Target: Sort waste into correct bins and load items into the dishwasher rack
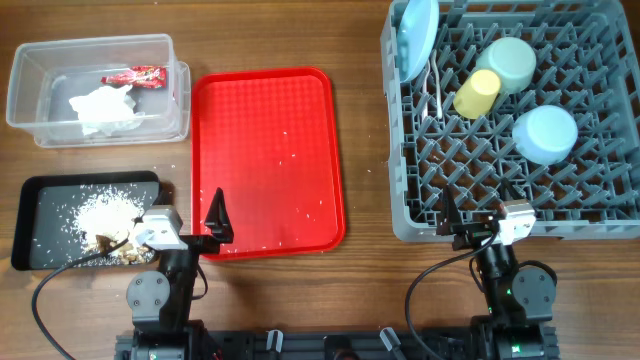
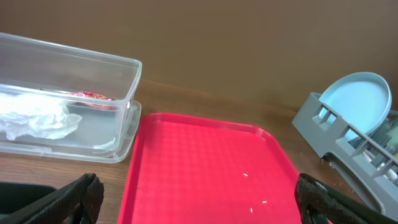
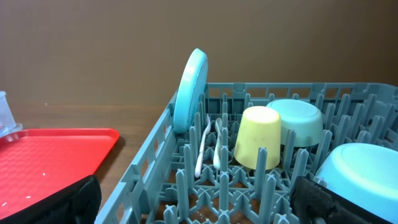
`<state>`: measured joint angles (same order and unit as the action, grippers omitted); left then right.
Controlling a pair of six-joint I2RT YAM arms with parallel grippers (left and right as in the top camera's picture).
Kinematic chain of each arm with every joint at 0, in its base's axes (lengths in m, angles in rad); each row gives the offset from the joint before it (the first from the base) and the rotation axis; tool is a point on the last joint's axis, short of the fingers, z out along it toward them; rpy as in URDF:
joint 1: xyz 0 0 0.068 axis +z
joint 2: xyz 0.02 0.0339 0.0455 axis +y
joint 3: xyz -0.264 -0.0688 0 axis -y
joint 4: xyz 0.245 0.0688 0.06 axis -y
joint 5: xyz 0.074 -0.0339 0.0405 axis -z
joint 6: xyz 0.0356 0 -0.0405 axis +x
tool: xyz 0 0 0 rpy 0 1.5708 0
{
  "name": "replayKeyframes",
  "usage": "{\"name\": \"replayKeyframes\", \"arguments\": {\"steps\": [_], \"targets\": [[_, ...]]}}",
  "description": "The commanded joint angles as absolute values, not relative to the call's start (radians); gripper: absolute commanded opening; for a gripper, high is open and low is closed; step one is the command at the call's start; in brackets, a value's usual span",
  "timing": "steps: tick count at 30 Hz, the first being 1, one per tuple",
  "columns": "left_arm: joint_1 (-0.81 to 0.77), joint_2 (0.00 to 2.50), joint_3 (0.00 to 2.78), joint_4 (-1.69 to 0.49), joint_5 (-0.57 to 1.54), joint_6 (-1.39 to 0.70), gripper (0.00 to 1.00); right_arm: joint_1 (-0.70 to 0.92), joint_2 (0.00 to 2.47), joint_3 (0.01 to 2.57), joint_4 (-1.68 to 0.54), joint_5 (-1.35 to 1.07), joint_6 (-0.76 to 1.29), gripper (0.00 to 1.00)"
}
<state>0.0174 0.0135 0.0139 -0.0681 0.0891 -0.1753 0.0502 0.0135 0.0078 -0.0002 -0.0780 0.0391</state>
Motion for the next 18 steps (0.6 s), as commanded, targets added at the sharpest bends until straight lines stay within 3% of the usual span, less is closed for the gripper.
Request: {"name": "replayKeyframes", "arguments": {"steps": [1,18], "targets": [[0.010,0.002,0.006,-0.071,0.109,-0.120,1.00,0.044,0.004,0.006,0.002,-0.069,0.027,1.00],[0.008,0.002,0.006,-0.070,0.115,-0.004,1.00,0.044,0.004,0.006,0.002,-0.069,0.026,1.00]]}}
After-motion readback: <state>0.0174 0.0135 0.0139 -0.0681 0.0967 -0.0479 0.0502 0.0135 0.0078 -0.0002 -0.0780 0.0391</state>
